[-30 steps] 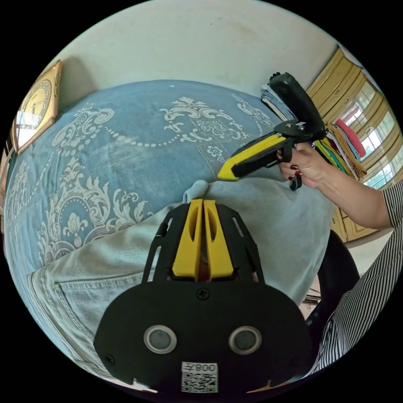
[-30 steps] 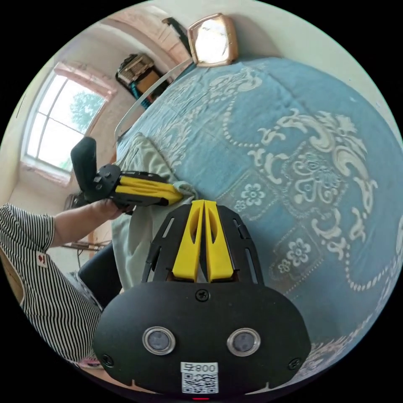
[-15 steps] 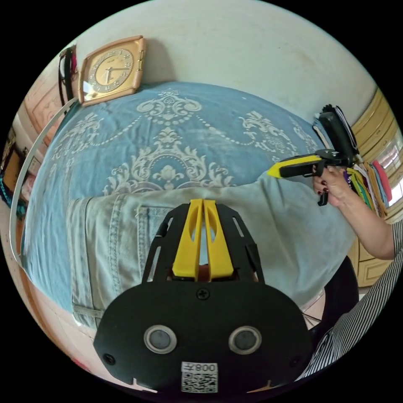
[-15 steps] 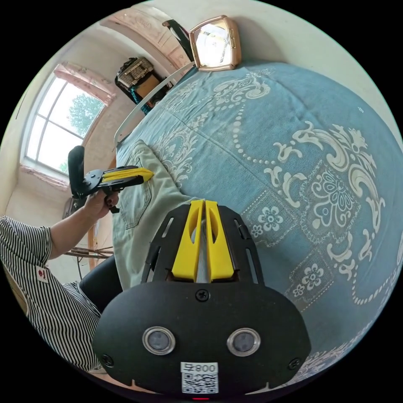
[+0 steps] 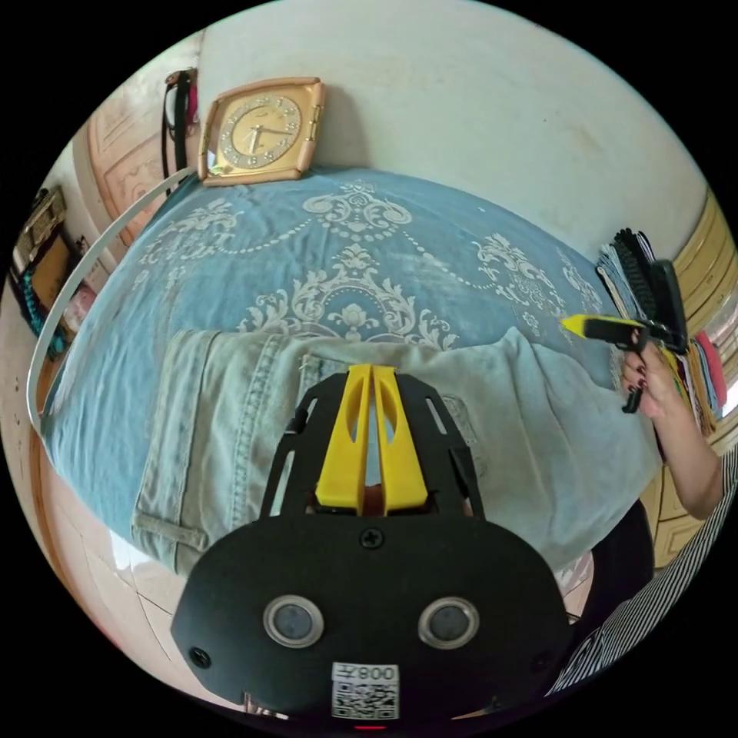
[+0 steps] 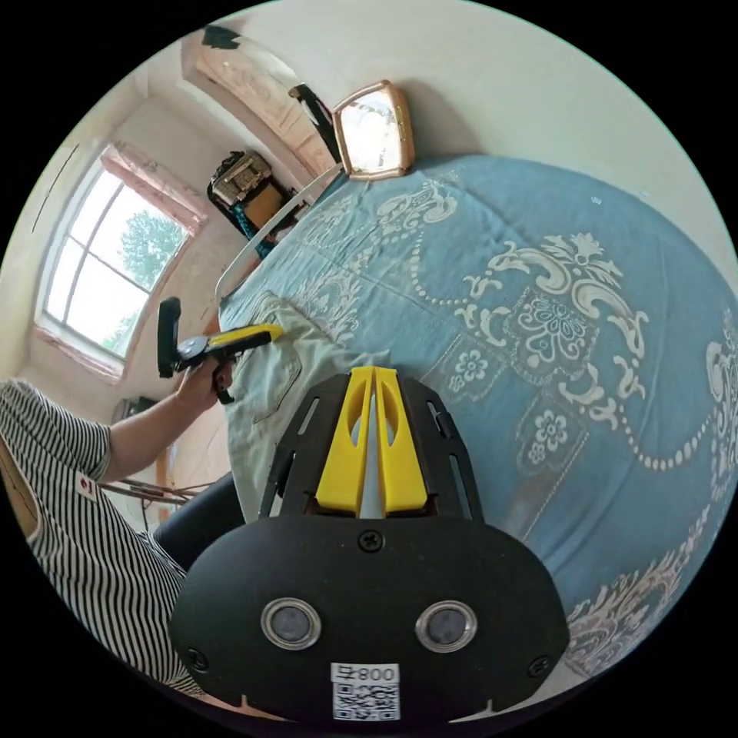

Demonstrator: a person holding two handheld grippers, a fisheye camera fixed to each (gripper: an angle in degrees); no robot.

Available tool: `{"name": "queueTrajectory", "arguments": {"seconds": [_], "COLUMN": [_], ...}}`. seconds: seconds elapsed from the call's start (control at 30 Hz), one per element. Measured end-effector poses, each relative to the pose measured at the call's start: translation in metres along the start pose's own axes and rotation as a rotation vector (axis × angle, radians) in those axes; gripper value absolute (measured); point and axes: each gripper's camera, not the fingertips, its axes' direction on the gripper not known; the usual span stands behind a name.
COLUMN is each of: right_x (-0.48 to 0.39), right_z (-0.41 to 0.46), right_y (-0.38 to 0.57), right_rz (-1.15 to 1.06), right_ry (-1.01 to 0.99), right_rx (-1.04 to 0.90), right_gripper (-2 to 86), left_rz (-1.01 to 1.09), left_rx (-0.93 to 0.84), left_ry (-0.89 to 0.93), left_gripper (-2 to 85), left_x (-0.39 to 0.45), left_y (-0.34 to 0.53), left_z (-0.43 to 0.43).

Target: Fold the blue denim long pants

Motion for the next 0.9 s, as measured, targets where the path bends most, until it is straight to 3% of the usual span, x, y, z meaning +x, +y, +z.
{"name": "queueTrajectory", "arguments": {"seconds": [0.13, 0.3, 0.5, 0.73, 0.83, 0.9], "right_x": [-0.036, -0.055, -0.081, -0.103, -0.106, -0.11], "right_z": [0.06, 0.074, 0.046, 0.061, 0.092, 0.104], "right_y": [0.042, 0.065, 0.113, 0.253, 0.306, 0.327], "right_rz": [-0.064, -0.063, -0.022, 0.122, 0.152, 0.131], "right_ry": [0.182, 0.24, 0.327, 0.373, 0.427, 0.455], "right_rx": [-0.197, -0.169, -0.085, -0.272, -0.364, -0.289], "right_gripper": [0.0, 0.0, 0.1, 0.1, 0.1, 0.1], "left_rz": [-0.078, -0.093, 0.021, 0.241, 0.238, 0.208], "left_rx": [-0.04, -0.039, -0.04, -0.255, -0.324, -0.378], "left_ry": [0.057, 0.022, 0.248, 0.298, 0.307, 0.348], "left_gripper": [0.1, 0.1, 0.2, 0.1, 0.2, 0.2], "left_x": [-0.001, 0.034, 0.119, 0.236, 0.261, 0.272], "left_y": [0.003, -0.002, 0.016, 0.03, 0.02, 0.006], "left_z": [0.001, -0.031, -0.073, -0.078, -0.074, -0.077]}}
